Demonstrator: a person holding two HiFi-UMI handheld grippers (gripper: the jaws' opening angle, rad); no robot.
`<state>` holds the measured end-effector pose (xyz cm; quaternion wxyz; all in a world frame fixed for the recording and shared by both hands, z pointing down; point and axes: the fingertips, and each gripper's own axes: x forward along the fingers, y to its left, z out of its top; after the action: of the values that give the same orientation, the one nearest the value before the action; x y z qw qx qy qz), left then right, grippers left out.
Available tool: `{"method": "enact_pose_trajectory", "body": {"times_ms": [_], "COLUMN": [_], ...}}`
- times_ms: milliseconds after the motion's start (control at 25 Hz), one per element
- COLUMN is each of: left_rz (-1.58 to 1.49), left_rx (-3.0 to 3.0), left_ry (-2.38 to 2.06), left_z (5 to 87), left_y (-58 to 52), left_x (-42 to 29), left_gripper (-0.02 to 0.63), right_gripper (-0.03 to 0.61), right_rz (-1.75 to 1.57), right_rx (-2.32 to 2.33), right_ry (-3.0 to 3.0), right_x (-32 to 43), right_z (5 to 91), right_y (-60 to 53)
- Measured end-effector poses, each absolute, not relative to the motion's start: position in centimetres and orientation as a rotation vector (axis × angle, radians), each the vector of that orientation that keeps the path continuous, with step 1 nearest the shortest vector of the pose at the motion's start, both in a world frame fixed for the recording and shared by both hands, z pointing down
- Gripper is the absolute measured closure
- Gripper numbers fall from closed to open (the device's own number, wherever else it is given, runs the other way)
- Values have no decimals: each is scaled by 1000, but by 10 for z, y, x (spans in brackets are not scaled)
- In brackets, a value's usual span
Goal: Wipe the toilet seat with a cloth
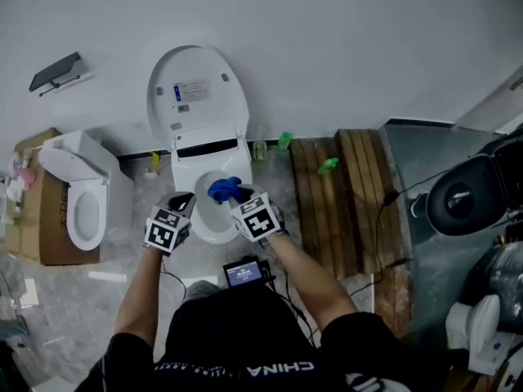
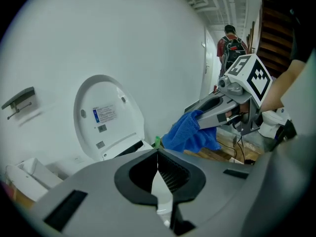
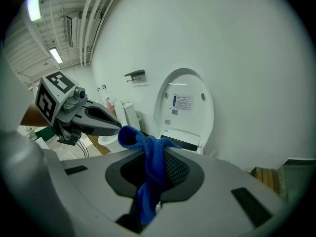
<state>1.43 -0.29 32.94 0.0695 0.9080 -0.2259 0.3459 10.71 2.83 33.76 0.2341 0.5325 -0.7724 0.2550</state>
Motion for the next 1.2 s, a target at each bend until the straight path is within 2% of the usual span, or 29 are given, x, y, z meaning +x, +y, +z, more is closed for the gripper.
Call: {"method": "enact_pose_trajectory", "body": {"times_ms": [760, 1200], "left_rz": [1025, 1068], "left_rx": [2758, 2672], "left_ry": [-605, -629], "left_z": [330, 373], "left_y": [-40, -44], "left_x": [-4, 16], "left_gripper": [601, 602], "right_gripper": [517, 517], "right_rz": [687, 715], "right_rx": [1510, 1401], "right_ry": [-2088, -2109], "right_x": [78, 97], "right_z": [325, 370], "right_y": [-9, -26]}}
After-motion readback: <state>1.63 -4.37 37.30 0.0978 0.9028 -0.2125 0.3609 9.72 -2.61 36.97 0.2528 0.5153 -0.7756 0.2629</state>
